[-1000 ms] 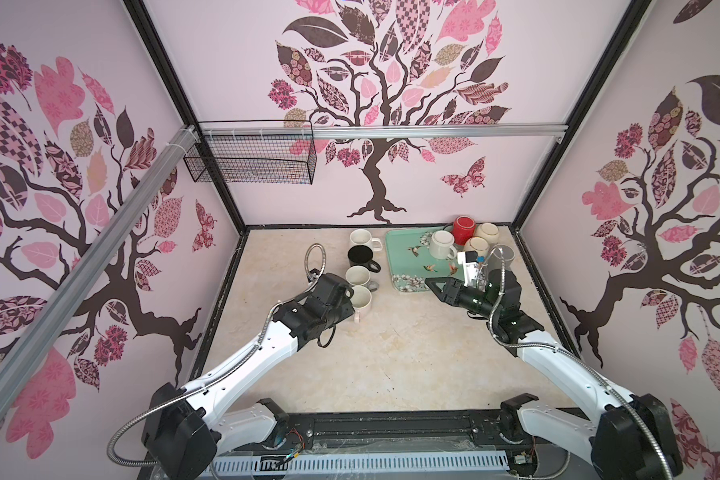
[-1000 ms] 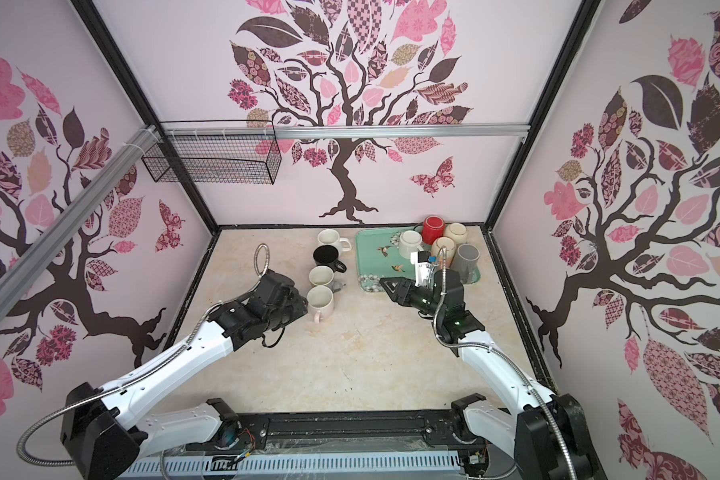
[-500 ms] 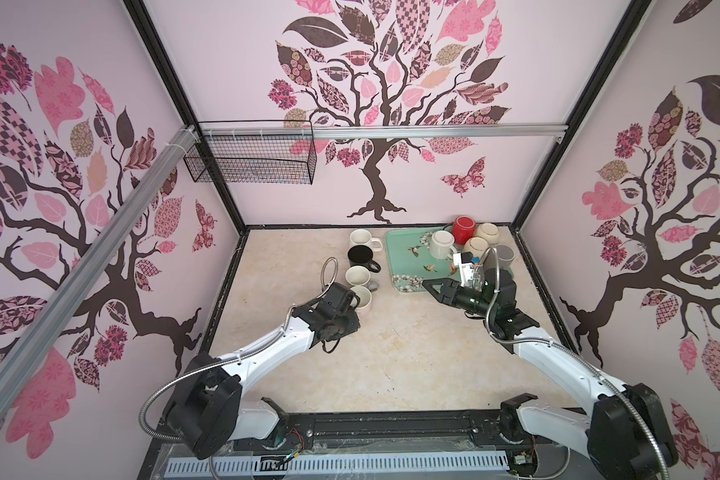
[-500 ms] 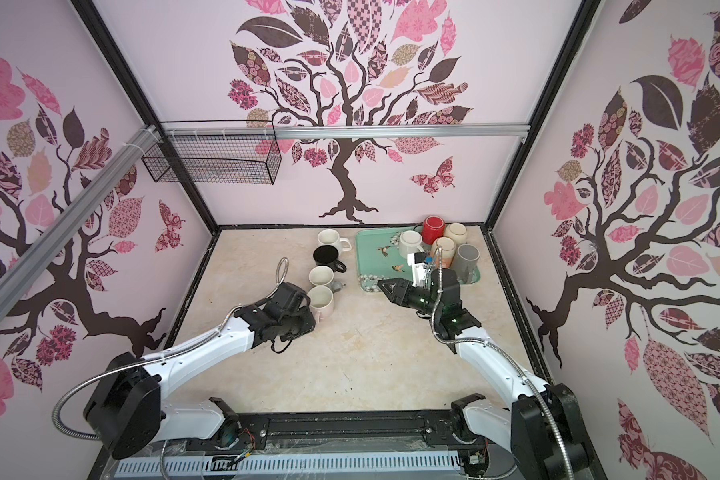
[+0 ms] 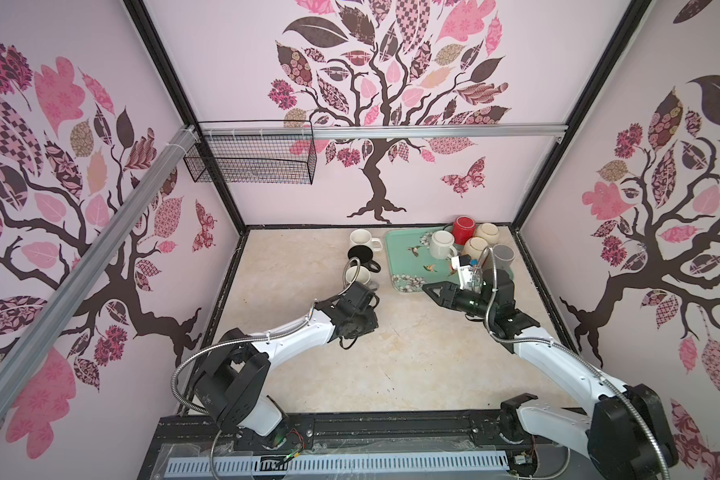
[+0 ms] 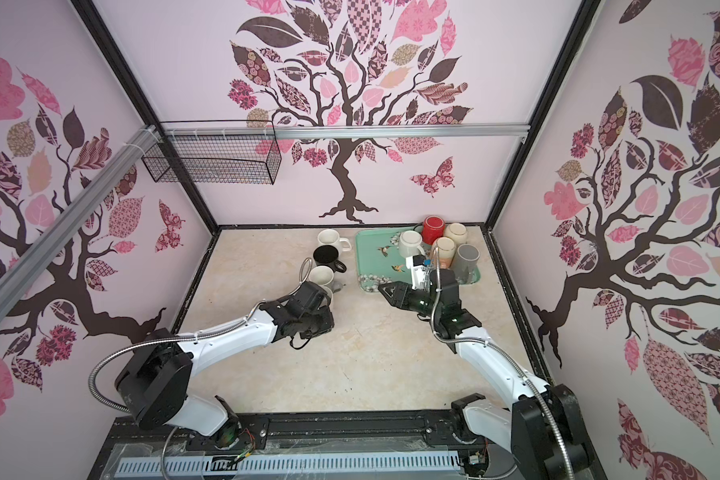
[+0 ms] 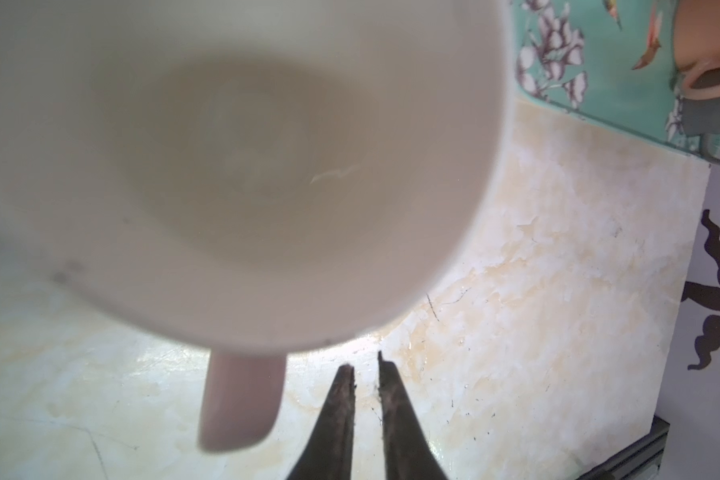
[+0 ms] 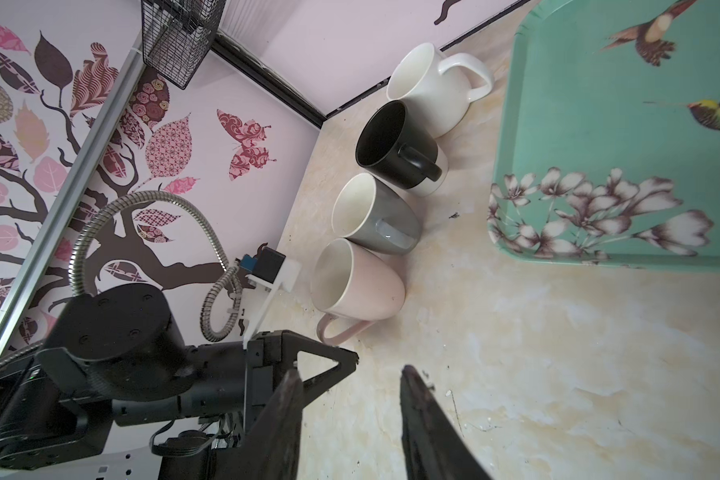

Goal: Turn the mug right side up
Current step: 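Lower the pink mug onto the table and open the left gripper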

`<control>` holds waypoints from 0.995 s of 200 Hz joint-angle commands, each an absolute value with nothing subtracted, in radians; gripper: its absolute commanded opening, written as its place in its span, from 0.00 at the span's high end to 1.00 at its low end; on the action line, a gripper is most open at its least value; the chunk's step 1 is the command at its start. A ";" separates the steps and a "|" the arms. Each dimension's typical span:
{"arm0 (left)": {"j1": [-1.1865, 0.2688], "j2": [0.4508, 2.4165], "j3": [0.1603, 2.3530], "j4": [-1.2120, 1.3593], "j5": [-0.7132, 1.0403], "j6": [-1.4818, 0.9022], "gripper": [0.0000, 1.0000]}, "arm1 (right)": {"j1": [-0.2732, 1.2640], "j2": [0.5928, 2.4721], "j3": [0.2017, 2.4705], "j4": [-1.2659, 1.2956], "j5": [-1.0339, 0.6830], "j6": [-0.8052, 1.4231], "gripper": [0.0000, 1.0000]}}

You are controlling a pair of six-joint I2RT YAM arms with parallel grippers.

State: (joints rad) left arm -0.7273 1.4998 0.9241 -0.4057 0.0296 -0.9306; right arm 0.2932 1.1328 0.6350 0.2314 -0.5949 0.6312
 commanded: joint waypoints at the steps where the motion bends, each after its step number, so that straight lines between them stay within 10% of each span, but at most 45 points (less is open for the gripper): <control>1: -0.729 1.391 0.954 -0.457 -0.074 -0.868 0.89 | 0.291 1.105 0.665 0.197 -0.568 0.583 0.58; 65: -0.511 1.243 0.807 -0.543 0.000 -0.789 0.96 | 0.306 1.164 0.695 0.129 -0.560 0.529 0.59; 199: -0.659 1.578 0.923 -0.320 0.141 -0.853 1.00 | 0.341 1.164 0.709 0.064 -0.508 0.465 0.58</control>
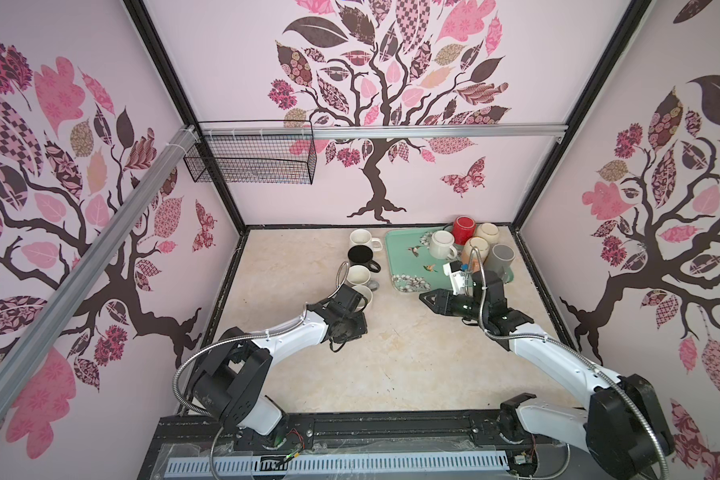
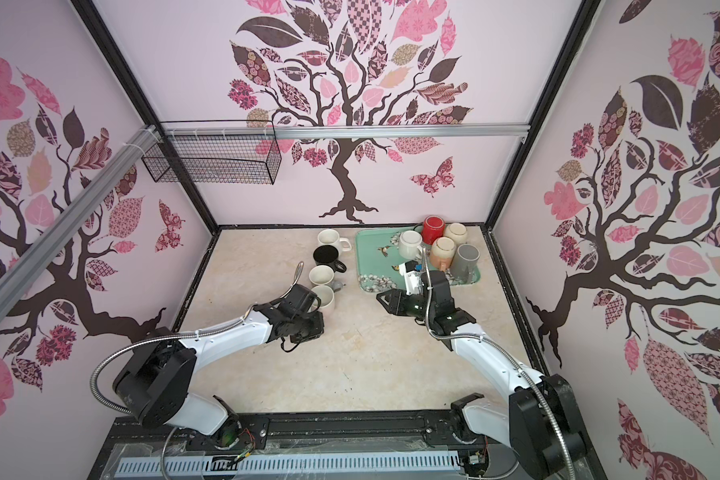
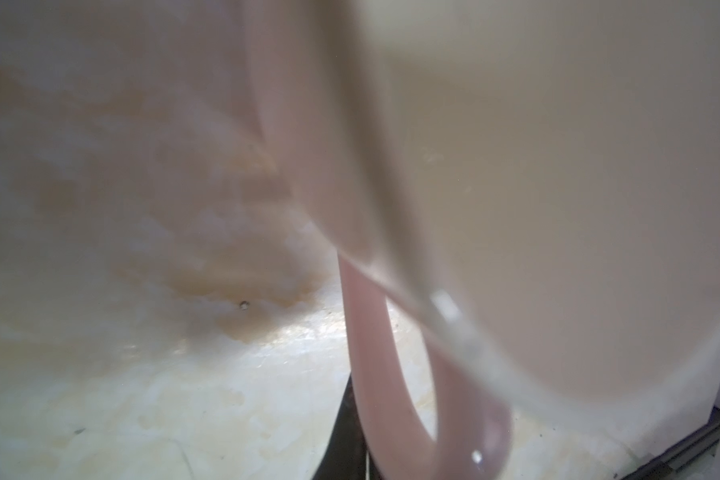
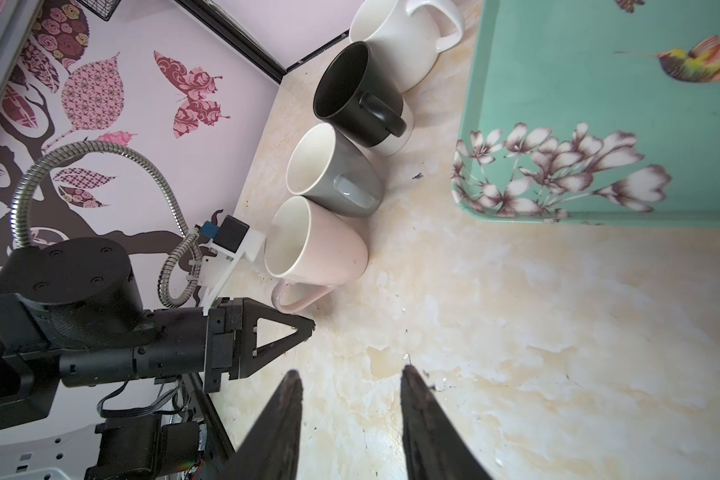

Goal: Turn the mug right side up
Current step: 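Lower the pink mug onto the table and open the left gripper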

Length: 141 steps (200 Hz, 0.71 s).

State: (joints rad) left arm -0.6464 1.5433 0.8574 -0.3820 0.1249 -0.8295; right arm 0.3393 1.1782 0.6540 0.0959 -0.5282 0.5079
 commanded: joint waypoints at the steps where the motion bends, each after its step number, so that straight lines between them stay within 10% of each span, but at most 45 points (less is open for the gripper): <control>1: -0.659 1.579 0.925 -0.319 0.141 -0.854 1.00 | 0.342 1.164 0.709 0.063 -0.508 0.463 0.58; 141: -0.695 1.541 1.031 -0.392 0.114 -0.797 0.95 | 0.428 1.208 0.764 -0.009 -0.358 0.436 0.55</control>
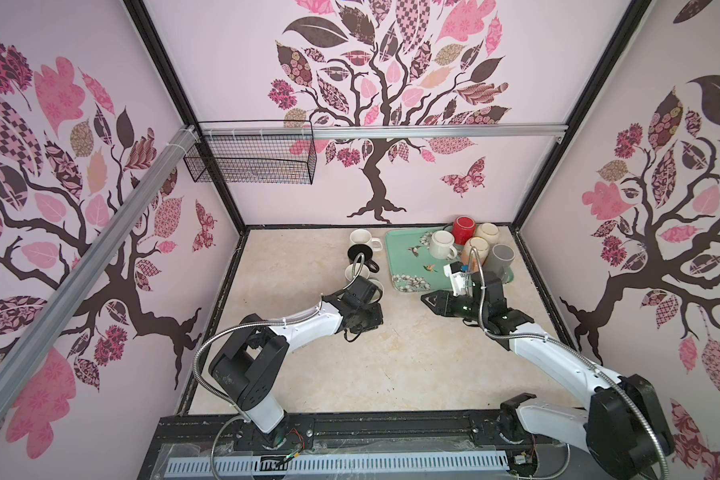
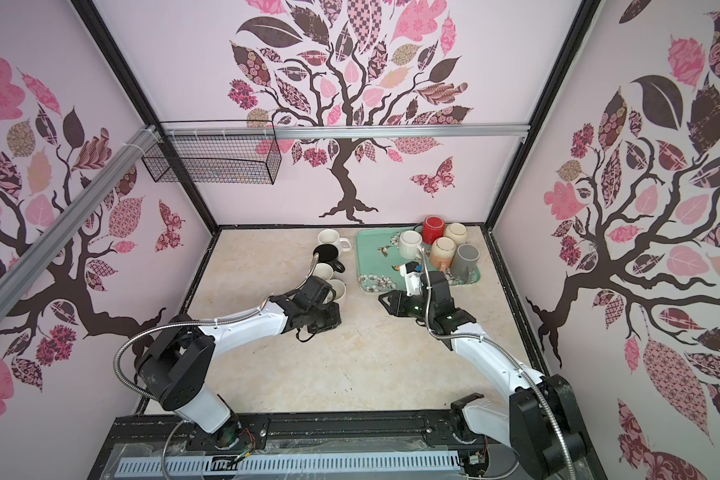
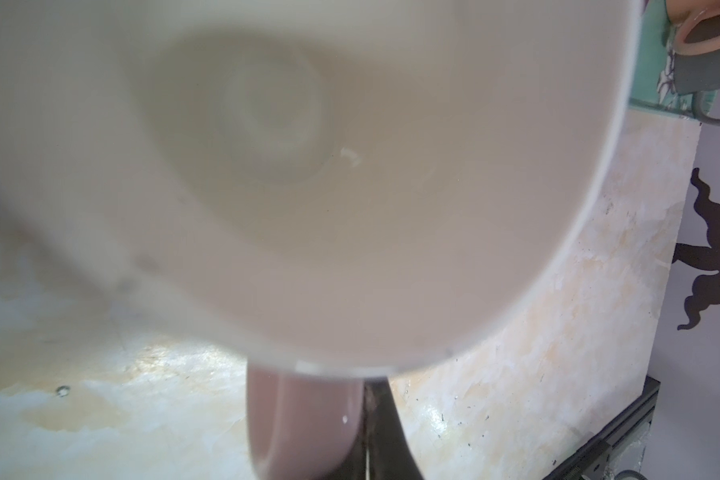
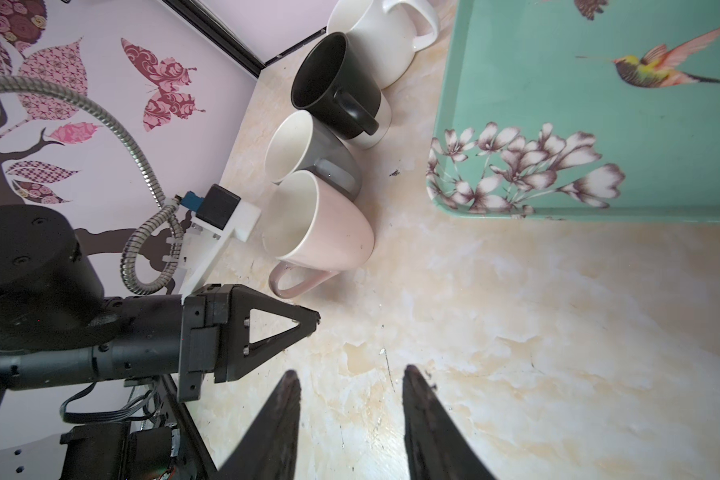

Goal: Turn the mug right side up
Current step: 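Lower the pink mug onto the table and open the left gripper, then move the right gripper over the upright mugs while left gripper withdraws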

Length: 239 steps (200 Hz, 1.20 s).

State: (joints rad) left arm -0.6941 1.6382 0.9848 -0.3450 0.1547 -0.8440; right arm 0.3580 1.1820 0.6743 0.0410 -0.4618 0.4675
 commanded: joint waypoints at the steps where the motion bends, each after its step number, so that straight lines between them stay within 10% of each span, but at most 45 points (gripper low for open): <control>1: -0.695 1.538 1.032 -0.396 0.112 -0.794 0.95 | 0.432 1.209 0.766 -0.012 -0.351 0.434 0.55; 141: -0.551 1.086 0.884 -0.605 -0.065 -0.651 0.85 | 0.700 1.777 1.306 -0.340 -0.013 0.444 0.48; 239: -0.545 0.980 0.840 -0.657 -0.122 -0.572 0.81 | 0.710 1.943 1.500 -0.480 0.034 0.368 0.72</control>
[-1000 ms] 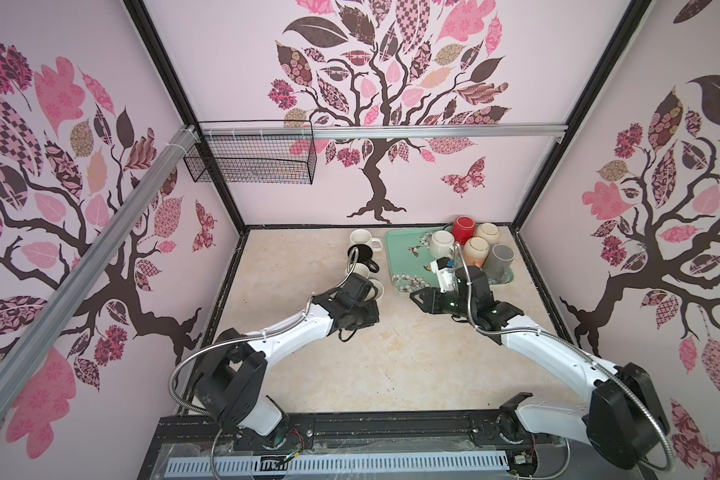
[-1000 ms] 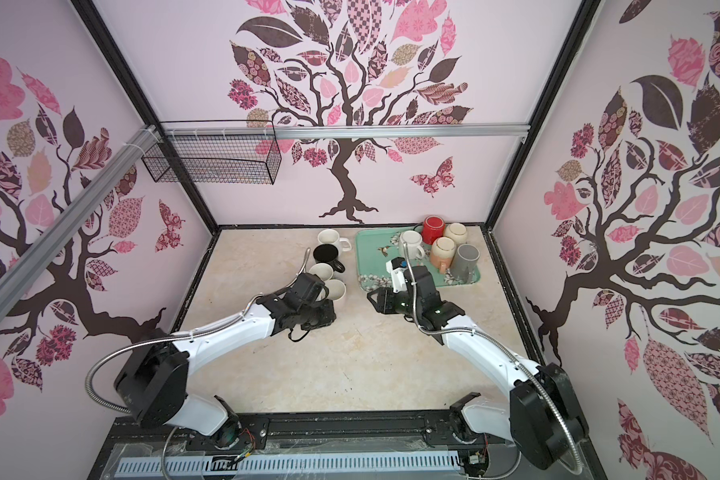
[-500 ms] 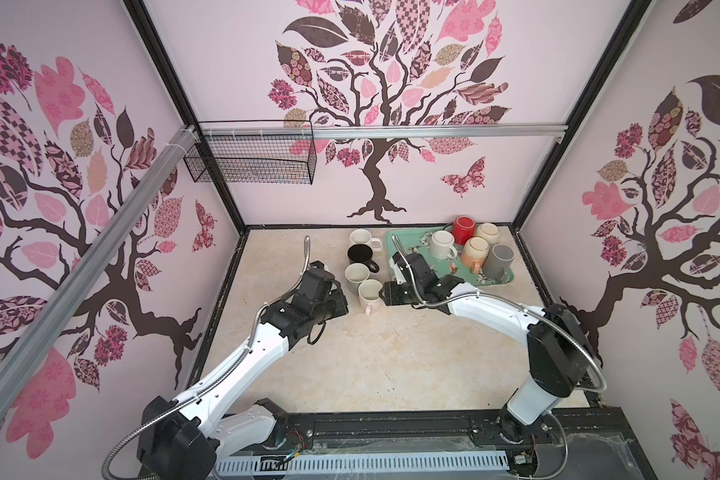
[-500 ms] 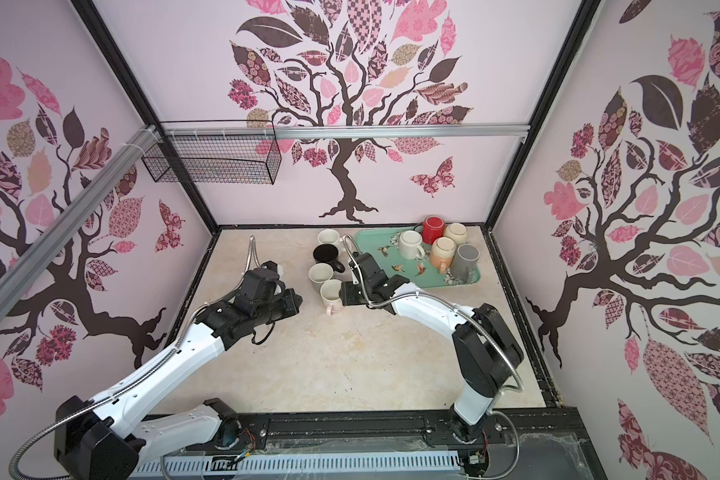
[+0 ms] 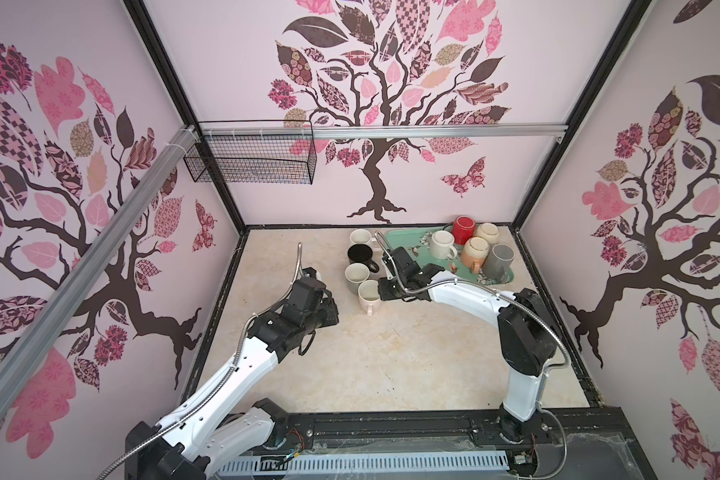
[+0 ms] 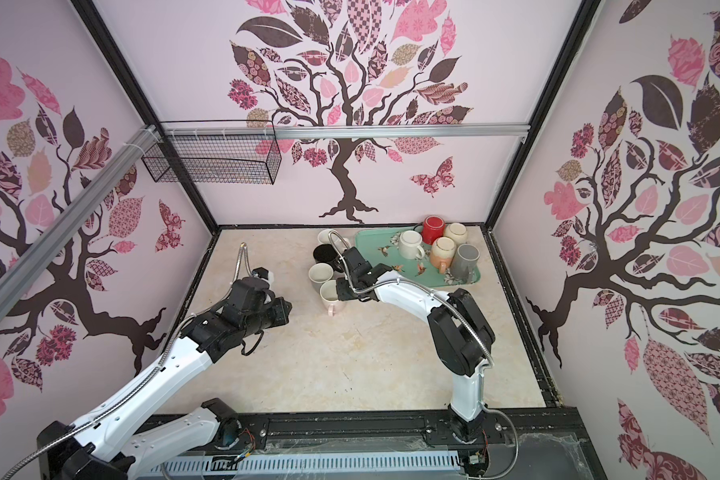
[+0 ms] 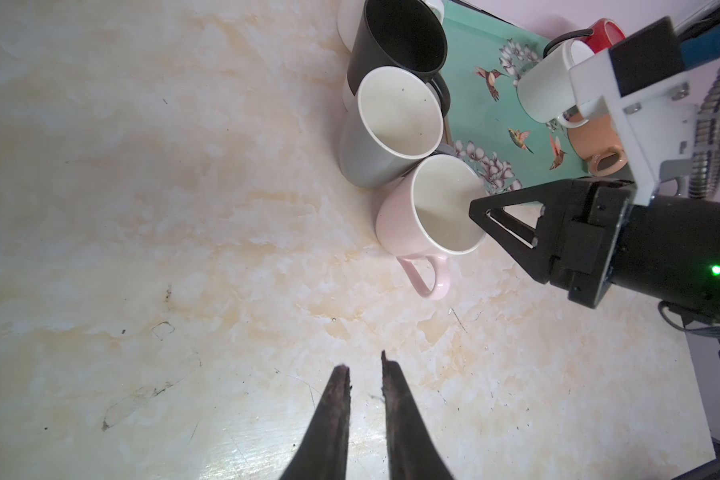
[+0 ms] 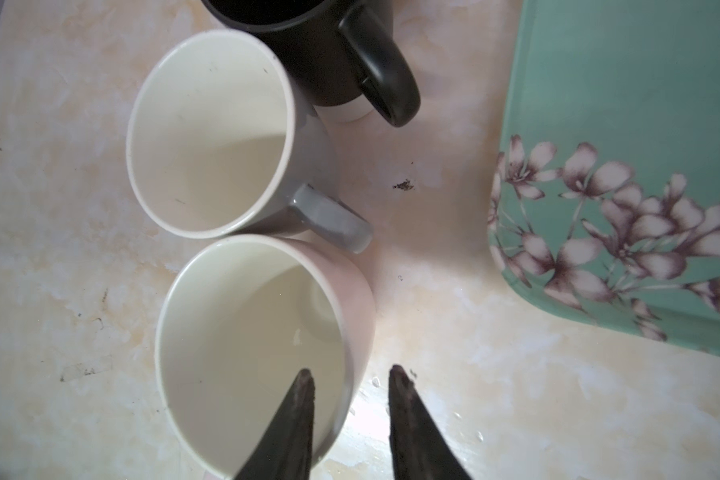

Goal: Turn the mug right side up
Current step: 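Move the right gripper over the upright mugs while left gripper withdraws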

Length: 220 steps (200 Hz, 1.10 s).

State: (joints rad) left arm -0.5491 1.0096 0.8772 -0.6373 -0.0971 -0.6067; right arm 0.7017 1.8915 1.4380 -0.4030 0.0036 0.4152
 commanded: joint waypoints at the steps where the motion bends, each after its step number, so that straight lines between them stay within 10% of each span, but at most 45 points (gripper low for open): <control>1: -0.545 0.980 0.839 -0.657 -0.121 -0.571 0.81 | 0.710 1.943 1.501 -0.483 0.034 0.368 0.72; 72: -0.542 0.911 0.813 -0.694 -0.167 -0.541 0.78 | 0.745 1.959 1.573 -0.554 0.023 0.202 0.91; 220: -0.541 0.800 0.760 -0.741 -0.212 -0.549 0.74 | 0.816 2.087 1.724 -0.523 -0.047 -0.047 0.98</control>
